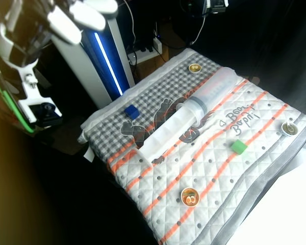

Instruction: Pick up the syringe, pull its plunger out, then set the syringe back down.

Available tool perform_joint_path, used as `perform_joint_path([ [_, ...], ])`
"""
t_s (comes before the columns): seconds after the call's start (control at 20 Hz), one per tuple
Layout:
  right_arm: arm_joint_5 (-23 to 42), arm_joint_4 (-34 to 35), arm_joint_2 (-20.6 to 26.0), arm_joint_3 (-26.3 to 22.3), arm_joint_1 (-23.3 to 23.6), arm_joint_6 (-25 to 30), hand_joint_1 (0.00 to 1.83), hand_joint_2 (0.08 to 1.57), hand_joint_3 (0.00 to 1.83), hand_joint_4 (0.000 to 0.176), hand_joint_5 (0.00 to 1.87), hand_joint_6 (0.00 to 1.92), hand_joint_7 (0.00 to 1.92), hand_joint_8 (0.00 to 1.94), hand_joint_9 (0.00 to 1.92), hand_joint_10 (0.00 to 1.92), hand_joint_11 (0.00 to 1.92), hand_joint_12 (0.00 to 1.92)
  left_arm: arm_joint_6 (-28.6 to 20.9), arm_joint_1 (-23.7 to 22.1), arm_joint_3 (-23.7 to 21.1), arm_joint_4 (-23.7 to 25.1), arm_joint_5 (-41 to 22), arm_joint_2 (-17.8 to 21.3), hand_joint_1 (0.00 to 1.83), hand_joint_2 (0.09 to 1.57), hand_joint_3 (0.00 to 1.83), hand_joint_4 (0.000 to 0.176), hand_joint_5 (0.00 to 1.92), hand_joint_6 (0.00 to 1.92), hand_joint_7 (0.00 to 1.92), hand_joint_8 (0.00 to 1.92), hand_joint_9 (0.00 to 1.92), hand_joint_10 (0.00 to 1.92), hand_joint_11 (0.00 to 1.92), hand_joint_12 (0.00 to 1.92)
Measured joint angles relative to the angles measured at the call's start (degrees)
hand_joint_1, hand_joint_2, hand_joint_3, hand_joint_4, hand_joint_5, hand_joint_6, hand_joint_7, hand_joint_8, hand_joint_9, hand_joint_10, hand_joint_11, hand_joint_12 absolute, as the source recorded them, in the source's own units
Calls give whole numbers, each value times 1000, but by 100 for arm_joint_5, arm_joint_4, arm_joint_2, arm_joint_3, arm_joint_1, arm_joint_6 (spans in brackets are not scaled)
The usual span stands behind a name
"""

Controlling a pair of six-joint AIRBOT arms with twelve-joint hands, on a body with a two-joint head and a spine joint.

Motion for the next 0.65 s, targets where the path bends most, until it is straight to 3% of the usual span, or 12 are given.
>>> perform_joint_path([
  [0.65,-22,118,-153,-15,0,225,108,1556,0,0,8,876,547,87,293,766,18,1639,-81,22,-22,-52,15,-31,35,1305,1,35,188,0,248,0,254,0,0,410],
])
